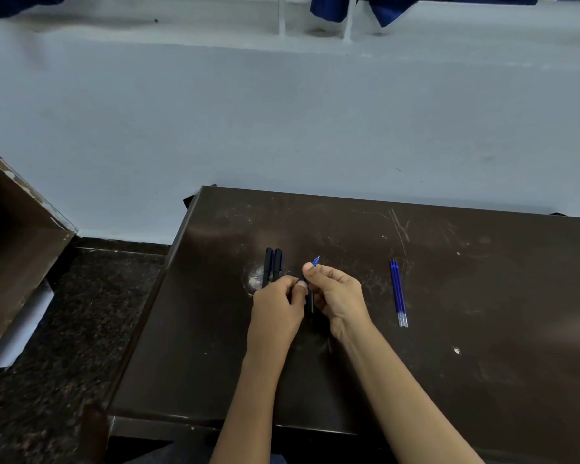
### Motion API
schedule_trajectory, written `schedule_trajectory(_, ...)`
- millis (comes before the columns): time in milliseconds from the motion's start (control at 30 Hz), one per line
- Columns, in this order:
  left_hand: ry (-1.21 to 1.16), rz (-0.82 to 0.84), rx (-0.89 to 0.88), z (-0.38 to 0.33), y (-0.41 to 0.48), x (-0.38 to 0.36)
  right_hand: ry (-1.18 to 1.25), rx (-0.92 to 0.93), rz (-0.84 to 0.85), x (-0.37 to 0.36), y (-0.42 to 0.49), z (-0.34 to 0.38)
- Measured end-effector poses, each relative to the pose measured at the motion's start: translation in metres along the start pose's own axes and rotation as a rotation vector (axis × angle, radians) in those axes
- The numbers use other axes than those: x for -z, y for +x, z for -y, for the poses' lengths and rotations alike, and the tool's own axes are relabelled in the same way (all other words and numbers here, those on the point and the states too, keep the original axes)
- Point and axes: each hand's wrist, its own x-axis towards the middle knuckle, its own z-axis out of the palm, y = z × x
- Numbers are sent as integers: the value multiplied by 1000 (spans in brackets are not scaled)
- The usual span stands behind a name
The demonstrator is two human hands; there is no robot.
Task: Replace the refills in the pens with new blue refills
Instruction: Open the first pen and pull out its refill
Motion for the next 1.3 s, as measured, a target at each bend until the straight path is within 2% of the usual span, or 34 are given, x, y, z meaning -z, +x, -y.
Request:
schedule_trajectory(200,-11,4,38,-1,4,-1,46,-37,5,-5,7,1)
schedule_trajectory(400,-192,63,169,-9,5,3,110,-29,68,-7,9,5)
schedule_trajectory(600,-475,175,347,-13,6,3,74,7,167,0,12,6)
schedule_trajectory(733,-870,338,527,-19,6,9,123,22,245,0,14,5)
schedule_trajectory(800,-942,359,524,-19,6,10,144,41,303,0,12,7)
schedule_trajectory(900,-724,258,367,-17,6,6,94,82,352,0,10,12)
schedule_trajectory(1000,-519,126,234,-13,5,0,37,108,300,2,11,12)
schedule_trajectory(1167,-503,84,201,-13,3,-2,98,50,214,6,18,8)
schedule_trajectory(1300,-466,83,201,-11,4,-3,70,1,288,4,18,8)
